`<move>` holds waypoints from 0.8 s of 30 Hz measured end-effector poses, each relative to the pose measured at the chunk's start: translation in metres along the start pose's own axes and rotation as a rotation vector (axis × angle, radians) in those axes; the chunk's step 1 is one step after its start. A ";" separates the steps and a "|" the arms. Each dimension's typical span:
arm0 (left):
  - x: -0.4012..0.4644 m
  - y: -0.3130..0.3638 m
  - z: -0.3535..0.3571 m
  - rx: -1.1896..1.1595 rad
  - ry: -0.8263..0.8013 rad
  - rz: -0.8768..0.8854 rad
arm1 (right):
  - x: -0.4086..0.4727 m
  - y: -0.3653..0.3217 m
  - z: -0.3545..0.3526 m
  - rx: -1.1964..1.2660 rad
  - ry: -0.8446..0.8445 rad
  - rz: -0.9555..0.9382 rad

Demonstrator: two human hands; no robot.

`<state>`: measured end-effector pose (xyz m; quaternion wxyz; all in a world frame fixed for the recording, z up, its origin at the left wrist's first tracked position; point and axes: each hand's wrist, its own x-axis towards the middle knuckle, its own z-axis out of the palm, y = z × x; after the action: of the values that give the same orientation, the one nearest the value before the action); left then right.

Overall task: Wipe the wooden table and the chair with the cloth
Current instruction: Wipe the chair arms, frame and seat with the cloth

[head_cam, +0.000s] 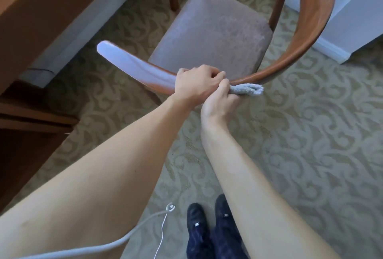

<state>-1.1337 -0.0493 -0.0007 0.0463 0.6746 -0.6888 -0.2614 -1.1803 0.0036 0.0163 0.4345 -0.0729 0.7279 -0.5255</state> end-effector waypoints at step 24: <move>0.015 -0.087 -0.028 0.200 0.115 0.141 | -0.019 -0.005 0.024 0.422 -0.100 0.417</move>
<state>-1.0445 -0.0676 -0.0176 0.0366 0.6398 -0.7532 -0.1483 -1.1535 -0.0042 0.0292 0.5739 0.1443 0.5794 -0.5604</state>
